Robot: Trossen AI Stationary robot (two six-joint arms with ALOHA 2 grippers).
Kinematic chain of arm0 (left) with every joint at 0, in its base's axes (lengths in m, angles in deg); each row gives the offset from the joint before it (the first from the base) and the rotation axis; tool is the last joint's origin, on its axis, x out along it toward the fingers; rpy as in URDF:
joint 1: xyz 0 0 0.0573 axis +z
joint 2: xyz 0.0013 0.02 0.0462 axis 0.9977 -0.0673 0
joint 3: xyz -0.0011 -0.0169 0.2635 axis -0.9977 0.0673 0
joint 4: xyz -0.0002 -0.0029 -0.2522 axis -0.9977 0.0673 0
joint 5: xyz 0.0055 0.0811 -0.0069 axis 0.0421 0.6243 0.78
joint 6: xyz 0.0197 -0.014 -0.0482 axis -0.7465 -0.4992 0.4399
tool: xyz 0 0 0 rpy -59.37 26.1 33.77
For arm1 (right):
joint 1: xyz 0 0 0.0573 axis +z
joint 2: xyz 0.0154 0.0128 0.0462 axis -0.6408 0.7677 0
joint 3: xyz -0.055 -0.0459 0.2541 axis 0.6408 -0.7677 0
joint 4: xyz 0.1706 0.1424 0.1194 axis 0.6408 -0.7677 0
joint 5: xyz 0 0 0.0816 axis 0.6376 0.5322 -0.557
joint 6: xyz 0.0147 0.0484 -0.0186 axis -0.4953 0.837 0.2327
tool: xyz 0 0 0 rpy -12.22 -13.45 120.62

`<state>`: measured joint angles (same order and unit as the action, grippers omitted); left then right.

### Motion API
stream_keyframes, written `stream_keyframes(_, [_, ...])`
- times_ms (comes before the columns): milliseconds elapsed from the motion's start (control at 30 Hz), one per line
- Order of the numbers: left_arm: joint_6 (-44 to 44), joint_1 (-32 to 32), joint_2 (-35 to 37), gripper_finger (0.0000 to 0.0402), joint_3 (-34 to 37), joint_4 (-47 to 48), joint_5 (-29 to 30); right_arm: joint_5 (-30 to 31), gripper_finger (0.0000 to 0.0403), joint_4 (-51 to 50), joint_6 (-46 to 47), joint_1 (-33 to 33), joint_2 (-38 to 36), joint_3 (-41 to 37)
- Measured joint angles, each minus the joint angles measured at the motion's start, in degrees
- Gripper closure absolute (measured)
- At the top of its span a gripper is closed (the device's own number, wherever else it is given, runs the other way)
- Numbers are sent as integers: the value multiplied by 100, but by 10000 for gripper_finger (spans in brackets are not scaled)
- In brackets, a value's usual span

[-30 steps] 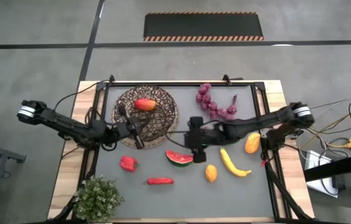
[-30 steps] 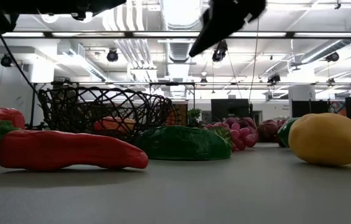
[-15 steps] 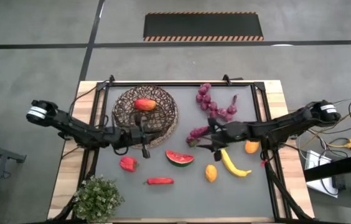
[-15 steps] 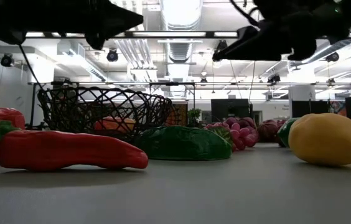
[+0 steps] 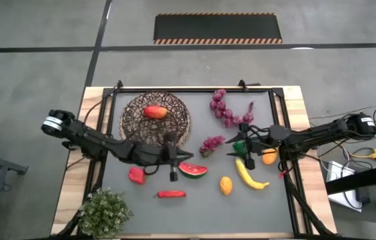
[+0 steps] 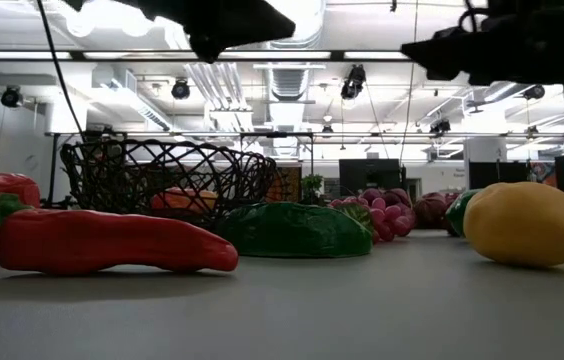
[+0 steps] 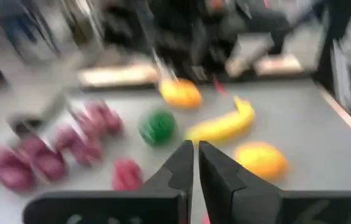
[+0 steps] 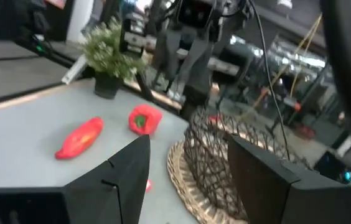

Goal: Build produce basket
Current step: Put the watermelon into the wire basket

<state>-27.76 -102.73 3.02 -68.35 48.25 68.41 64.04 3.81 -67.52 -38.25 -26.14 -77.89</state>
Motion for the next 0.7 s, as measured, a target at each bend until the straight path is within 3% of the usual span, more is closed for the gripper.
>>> stream_keyframes(133, [936,-2,-287,368,-1103,2498,-191,24,202,60,19,-15,-334,-206])
stream_keyframes(233, [990,-17,-638,337,-1766,3614,-480,24,202,64,149,-15,-532,-290])
stream_keyframes(433, [1128,-39,-1366,243,-2671,4382,-1111,27,202,68,224,-15,-732,-393])
stream_keyframes(567, [978,-39,-1821,174,-2941,4642,-1149,27,202,63,275,-15,-755,-407])
stream_keyframes(700, [774,-16,-2178,131,-3033,4688,-1313,27,202,-20,319,-15,-750,-407])
